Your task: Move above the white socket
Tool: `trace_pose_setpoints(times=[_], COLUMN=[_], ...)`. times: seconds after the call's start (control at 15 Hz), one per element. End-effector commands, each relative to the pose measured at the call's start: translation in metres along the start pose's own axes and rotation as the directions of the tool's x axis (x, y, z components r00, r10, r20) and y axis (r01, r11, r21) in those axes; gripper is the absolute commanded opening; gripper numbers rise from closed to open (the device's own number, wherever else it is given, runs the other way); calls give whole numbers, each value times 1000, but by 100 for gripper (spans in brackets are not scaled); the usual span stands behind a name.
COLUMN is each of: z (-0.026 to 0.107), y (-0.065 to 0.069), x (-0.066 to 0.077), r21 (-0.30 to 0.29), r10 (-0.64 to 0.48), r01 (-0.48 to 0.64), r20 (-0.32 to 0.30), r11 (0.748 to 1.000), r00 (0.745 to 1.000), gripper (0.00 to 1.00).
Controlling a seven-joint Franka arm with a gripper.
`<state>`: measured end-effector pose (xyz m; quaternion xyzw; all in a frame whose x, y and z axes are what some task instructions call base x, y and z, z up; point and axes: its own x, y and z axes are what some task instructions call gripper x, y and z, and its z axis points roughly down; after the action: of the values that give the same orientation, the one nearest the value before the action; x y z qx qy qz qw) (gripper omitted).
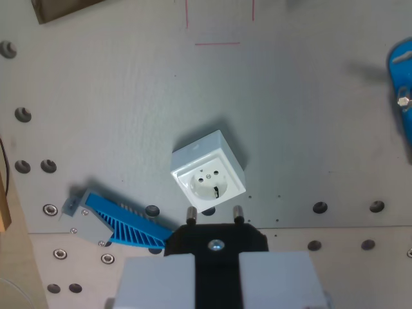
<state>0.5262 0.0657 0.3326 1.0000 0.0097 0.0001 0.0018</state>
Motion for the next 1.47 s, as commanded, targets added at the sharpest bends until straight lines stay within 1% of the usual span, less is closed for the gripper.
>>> trace_pose_setpoints(times=[0.07, 0.33, 0.6, 1.0, 1.47], z=[6, 13, 25, 50, 83], y=[0, 0, 0, 0, 0], x=[-4, -9, -15, -28, -48], r21=[2, 4, 4, -3, -15], r10=[-34, -66, -105, -170, -257], r01=[34, 66, 106, 170, 257], r20=[-13, -38, -66, -84, -92], r11=[999, 998, 994, 985, 966], r00=[999, 997, 992, 982, 962], gripper=[0, 0, 0, 0, 0])
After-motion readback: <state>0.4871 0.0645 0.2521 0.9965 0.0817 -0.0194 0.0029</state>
